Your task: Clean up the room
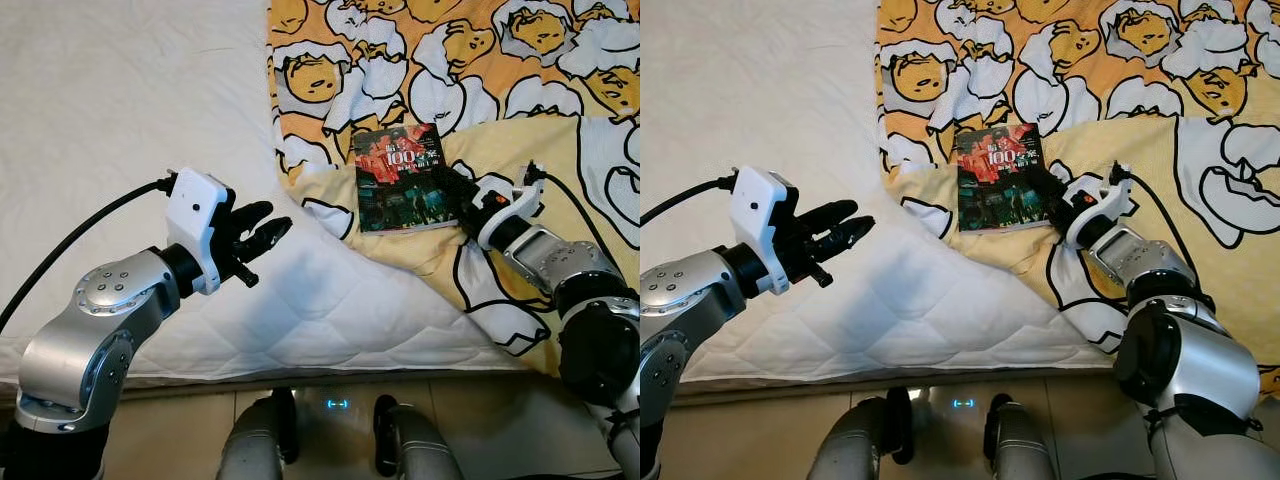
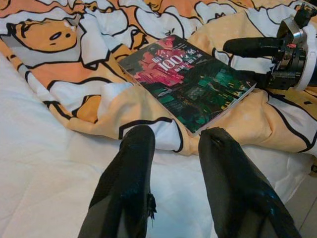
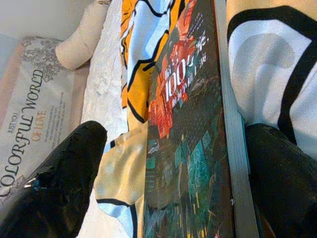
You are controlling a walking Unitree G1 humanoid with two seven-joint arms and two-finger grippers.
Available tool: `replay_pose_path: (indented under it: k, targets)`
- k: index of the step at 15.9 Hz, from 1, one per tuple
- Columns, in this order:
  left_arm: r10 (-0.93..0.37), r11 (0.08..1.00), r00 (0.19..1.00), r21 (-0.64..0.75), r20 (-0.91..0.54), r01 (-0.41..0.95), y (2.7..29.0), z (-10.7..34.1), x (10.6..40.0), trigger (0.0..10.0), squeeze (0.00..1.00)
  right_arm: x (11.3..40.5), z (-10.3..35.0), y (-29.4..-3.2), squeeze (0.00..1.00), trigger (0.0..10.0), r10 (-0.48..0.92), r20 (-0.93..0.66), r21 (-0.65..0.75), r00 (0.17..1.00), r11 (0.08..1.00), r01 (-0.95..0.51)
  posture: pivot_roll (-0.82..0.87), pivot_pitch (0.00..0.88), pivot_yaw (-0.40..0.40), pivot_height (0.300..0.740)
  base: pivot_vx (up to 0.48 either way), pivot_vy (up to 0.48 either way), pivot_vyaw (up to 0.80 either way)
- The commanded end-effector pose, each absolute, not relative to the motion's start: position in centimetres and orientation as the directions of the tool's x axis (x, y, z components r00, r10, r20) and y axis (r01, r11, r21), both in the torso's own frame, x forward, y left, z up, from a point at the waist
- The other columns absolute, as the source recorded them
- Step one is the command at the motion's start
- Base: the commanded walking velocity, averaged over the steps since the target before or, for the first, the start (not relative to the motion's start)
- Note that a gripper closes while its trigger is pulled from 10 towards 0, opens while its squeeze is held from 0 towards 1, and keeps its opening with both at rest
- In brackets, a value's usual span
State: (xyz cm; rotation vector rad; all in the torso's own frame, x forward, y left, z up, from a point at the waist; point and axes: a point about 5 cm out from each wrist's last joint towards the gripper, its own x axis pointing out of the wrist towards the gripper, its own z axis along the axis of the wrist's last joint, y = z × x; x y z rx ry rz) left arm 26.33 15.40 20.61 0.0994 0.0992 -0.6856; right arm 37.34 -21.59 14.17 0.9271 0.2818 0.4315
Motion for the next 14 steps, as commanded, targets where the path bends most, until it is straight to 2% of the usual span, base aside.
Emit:
replay_pose_path:
  k: [1, 6, 9, 11, 14]
  targets:
    - [-0.624, 0.772, 0.770, 0.046, -0.131, 0.634, 15.5, 20.3, 26.1, 10.0, 0.00, 37.2, 13.7, -20.9, 0.00, 10.0, 0.491, -0.028, 0.853, 0.870, 0.466, -0.236, 0.09, 0.324, 0.055, 0.740, 0.000, 0.000, 0.00]
    - [-0.614, 0.785, 0.782, 0.021, -0.107, 0.619, 15.6, 20.6, 26.5, 10.0, 0.00, 37.9, 16.1, -21.4, 0.00, 10.0, 0.467, 0.099, 0.866, 0.879, 0.394, -0.307, 0.08, 0.327, 0.053, 0.740, 0.000, 0.000, 0.00]
    - [-0.613, 0.787, 0.784, 0.016, -0.102, 0.617, 15.5, 20.5, 26.5, 10.0, 0.00, 38.0, 17.2, -21.2, 0.00, 10.0, 0.528, 0.124, 0.842, 0.840, 0.391, -0.371, 0.07, 0.328, 0.046, 0.740, 0.000, 0.000, 0.00]
    - [-0.608, 0.792, 0.789, -0.006, -0.091, 0.610, 15.3, 20.4, 26.5, 10.0, 0.00, 37.7, 16.3, -20.4, 0.00, 10.0, 0.603, 0.034, 0.811, 0.797, 0.449, -0.375, 0.06, 0.333, 0.038, 0.740, 0.000, 0.000, 0.00]
    - [-0.612, 0.790, 0.786, -0.016, -0.091, 0.613, 15.0, 20.2, 26.4, 10.0, 0.00, 36.9, 13.9, -18.9, 0.00, 10.0, 0.665, -0.069, 0.814, 0.743, 0.468, -0.344, 0.05, 0.334, 0.032, 0.740, 0.000, 0.000, 0.00]
